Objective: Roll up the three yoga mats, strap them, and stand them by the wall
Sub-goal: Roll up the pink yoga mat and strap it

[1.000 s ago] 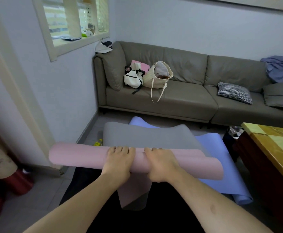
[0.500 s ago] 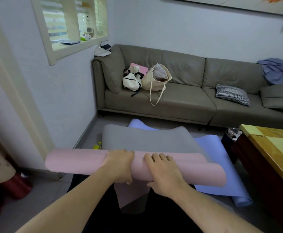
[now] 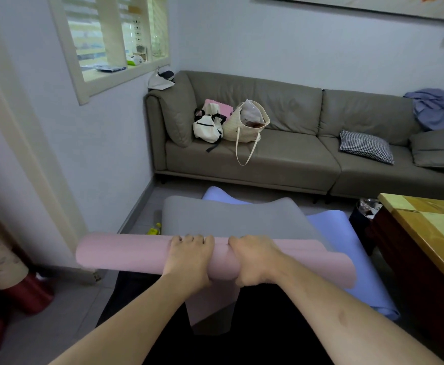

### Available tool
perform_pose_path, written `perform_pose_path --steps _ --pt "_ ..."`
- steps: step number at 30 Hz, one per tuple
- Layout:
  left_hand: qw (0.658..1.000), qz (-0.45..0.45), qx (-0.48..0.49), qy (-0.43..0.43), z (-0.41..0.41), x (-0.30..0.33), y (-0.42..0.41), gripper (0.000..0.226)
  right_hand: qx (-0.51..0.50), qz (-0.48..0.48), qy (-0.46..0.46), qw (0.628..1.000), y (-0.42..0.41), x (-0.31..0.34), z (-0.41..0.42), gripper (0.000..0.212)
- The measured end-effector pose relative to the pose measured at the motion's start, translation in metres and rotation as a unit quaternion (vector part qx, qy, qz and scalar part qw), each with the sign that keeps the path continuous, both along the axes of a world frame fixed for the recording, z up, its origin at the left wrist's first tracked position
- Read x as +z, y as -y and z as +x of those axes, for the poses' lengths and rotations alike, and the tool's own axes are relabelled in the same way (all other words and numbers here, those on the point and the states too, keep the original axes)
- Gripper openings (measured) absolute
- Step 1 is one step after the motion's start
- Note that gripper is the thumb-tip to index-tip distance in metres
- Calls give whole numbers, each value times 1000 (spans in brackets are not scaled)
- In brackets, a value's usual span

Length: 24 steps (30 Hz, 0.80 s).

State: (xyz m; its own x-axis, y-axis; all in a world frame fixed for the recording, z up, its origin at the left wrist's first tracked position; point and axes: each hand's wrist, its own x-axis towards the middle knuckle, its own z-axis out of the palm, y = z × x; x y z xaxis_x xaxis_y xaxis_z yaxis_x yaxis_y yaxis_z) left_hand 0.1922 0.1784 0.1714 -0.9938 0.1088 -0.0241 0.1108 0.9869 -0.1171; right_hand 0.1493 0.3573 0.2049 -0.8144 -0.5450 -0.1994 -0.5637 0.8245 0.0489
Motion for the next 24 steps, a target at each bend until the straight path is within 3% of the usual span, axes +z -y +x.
perform_pose_path --steps 4,9,16,20,24 --pt "1000 5 13 3 0 -3 2 63 -3 -30 -86 996 -2 -19 20 60" --pt "1000 17 9 20 -4 7 -1 63 -14 -14 -162 987 -9 -45 39 92" --pt "996 28 8 79 -7 24 2 65 1 -4 -94 996 -4 -22 27 60" --pt "998 10 4 60 0 13 0 74 2 -12 -58 998 -6 -20 22 55" --pt "1000 2 -11 6 1 -2 3 66 -14 -10 -16 1000 -2 -8 7 52"
